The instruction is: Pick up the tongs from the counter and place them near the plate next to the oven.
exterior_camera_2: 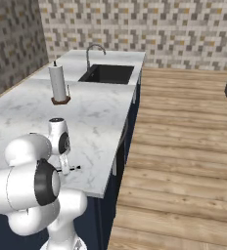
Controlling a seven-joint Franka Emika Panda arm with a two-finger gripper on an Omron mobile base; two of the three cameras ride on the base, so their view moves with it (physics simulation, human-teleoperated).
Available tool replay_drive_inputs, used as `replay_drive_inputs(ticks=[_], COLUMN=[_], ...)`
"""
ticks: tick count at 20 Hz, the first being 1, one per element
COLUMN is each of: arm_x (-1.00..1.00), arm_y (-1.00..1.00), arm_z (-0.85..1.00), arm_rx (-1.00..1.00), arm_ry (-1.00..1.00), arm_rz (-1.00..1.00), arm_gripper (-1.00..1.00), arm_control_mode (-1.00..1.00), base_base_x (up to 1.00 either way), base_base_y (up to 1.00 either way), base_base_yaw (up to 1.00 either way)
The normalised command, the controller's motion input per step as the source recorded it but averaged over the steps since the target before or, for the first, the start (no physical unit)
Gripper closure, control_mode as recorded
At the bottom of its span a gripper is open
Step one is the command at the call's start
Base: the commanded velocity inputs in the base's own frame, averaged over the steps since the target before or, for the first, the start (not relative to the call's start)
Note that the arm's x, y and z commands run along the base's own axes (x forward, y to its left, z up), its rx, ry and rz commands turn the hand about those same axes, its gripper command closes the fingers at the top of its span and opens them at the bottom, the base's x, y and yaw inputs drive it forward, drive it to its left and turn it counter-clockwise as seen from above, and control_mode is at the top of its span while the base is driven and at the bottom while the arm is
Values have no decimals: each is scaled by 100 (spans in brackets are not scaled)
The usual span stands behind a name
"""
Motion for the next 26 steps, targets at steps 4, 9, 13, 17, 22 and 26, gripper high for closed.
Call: replay_drive_inputs(ticks=[4, 9, 13, 17, 22, 26], arm_x=[6, 12, 19, 16, 8, 2], arm_y=[0, 0, 0, 0, 0, 0], arm_z=[-18, -12, 0, 0, -5, -24], arm_rx=[2, 1, 5, 5, 3, 0], arm_ry=[6, 6, 3, 0, 0, 1], arm_rz=[-18, -17, -13, -10, -6, -3], arm_gripper=[-100, -100, -100, -100, -100, -100], arm_control_mode=[-100, -100, -100, -100, -100, -100], base_base_x=[0, 0, 0, 0, 0, 0], base_base_y=[0, 0, 0, 0, 0, 0], base_base_yaw=[0, 0, 0, 0, 0, 0])
